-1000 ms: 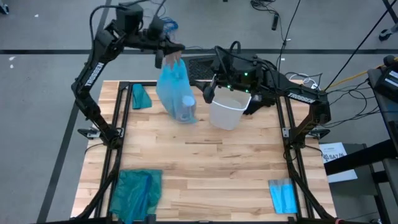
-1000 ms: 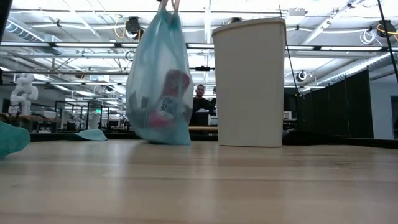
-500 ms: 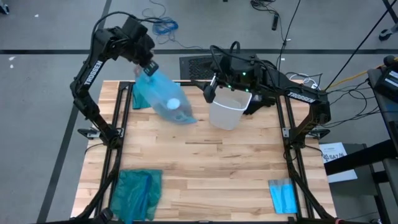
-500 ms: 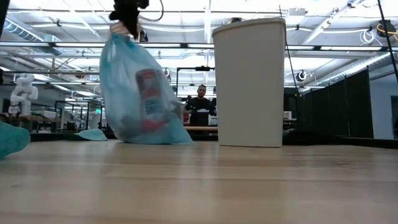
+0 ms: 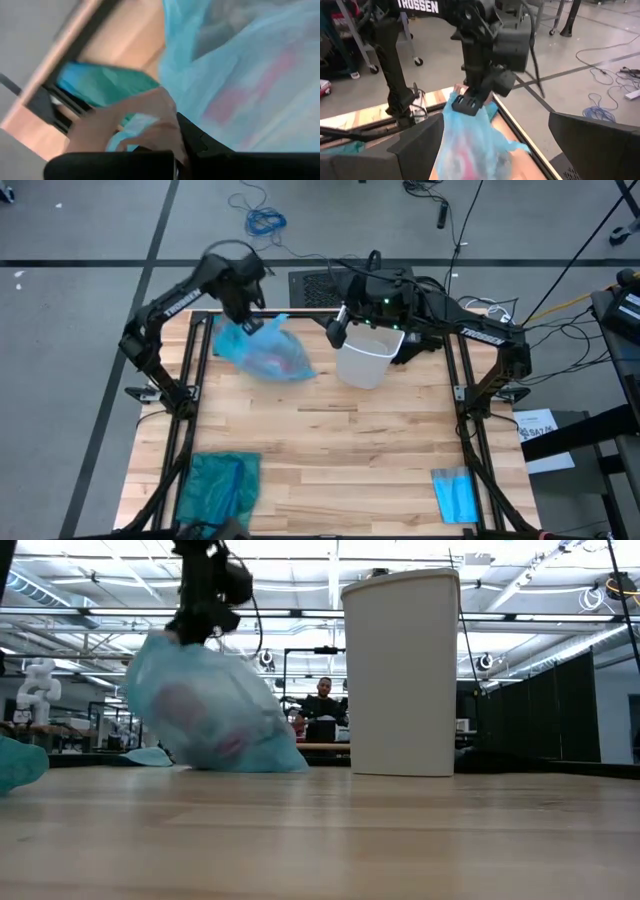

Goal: Place trash/remove bag and relplace
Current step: Remove the light blue trash bag from the white trash bin

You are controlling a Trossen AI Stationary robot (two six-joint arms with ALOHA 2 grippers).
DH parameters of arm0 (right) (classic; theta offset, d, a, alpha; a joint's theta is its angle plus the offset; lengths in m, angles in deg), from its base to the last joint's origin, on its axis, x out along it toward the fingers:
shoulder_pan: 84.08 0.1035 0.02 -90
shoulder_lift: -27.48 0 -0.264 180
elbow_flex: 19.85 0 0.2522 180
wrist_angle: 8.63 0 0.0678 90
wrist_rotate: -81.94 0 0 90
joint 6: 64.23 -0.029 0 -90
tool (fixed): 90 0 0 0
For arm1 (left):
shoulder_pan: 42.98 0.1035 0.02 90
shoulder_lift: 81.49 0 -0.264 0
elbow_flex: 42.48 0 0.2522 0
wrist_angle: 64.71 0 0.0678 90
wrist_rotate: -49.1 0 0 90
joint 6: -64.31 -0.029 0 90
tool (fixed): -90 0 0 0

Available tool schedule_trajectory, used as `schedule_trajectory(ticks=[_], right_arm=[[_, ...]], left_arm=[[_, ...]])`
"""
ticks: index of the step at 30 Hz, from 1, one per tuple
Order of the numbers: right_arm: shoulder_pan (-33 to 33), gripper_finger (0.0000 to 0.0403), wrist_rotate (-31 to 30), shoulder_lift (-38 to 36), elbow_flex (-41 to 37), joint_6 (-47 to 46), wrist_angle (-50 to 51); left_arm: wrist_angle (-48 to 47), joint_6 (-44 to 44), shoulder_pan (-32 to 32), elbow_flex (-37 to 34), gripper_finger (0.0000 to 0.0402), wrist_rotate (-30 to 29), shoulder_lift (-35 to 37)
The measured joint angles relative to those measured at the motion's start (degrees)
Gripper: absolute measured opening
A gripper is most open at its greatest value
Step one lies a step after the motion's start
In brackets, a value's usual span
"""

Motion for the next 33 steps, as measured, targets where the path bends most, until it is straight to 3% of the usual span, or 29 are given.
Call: schedule_trajectory(ticks=[7, 19, 25, 27, 30, 33], right_arm=[[0.0, 0.0354, 0.18, 0.01, -0.88, 0.0, 0.32], [0.0, 0.0354, 0.55, 0.01, -0.88, 0.0, 0.85], [0.0, 0.0354, 0.57, 0.01, -0.88, 0.0, 1.64], [0.14, 0.0354, 0.75, 0.01, -0.88, 0.0, 1.6], [0.15, 0.0354, 0.81, -0.27, -0.88, 0.0, 1.61], [0.15, 0.0354, 0.83, -1.15, -0.88, 0.03, 1.63]], left_arm=[[4.43, 1.56, 1.25, -12.74, 0.0, -2.39, 0.0], [15.36, 3.03, 7.71, -22.43, 0.0, -4.45, 0.02], [17.18, 6.0, 11.0, -23.52, 0.0, -4.04, 0.02], [17.16, 7.39, 11.89, -23.23, 0.0008, -1.38, 0.02], [17.12, 7.54, 13.28, -22.25, 0.0036, 3.51, 0.53], [16.69, 8.15, 13.61, -21.08, 0.0074, 4.54, 1.42]])
